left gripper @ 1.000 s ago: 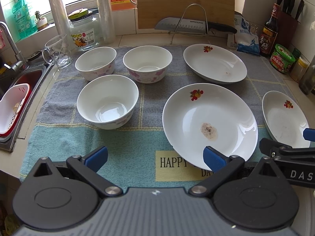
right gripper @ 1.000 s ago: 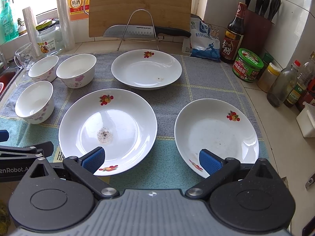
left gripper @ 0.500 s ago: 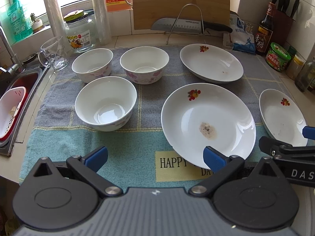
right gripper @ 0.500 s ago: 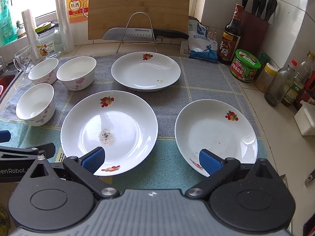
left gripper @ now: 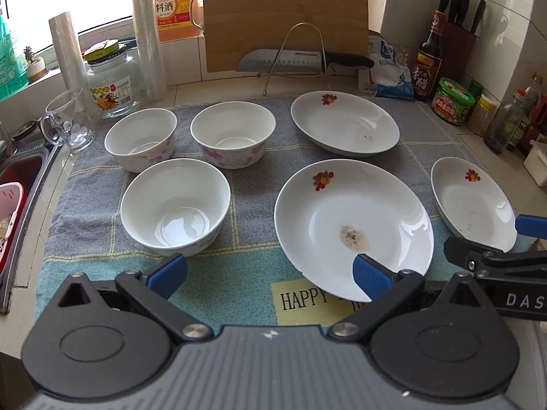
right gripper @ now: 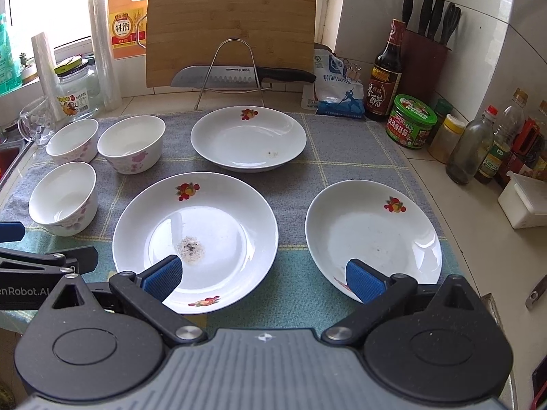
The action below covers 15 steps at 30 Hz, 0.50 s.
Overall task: Organize plates and bowls
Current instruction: 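Move the left tool toward the white plate near the green tub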
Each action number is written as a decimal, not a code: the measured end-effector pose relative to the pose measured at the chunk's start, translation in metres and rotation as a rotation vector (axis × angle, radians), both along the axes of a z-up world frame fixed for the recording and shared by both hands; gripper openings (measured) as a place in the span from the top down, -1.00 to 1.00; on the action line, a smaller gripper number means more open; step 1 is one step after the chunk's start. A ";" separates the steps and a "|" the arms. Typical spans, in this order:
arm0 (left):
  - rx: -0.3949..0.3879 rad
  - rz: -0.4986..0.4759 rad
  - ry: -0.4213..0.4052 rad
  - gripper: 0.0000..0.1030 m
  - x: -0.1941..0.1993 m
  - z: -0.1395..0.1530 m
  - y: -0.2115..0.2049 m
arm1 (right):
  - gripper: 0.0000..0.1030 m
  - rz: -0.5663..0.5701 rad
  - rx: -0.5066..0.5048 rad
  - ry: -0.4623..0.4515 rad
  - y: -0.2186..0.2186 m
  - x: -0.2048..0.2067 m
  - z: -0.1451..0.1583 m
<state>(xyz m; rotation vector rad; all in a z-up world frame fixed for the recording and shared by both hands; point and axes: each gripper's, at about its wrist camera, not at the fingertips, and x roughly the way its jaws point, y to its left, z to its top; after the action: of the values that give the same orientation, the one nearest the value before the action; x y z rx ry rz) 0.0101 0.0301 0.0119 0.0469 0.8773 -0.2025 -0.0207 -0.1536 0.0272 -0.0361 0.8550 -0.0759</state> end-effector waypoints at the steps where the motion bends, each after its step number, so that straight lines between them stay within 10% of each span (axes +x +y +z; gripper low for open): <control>1: -0.011 -0.014 -0.011 -0.99 0.000 0.000 0.001 | -1.00 -0.002 0.006 -0.012 -0.002 -0.003 0.001; 15: -0.153 -0.172 -0.055 -0.98 0.004 0.001 -0.002 | -1.00 -0.091 -0.062 -0.047 -0.064 -0.037 -0.014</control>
<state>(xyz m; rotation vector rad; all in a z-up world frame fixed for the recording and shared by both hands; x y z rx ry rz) 0.0137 0.0277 0.0130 -0.0149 0.8006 -0.4273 -0.0577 -0.2171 0.0129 -0.0532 0.8073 -0.1878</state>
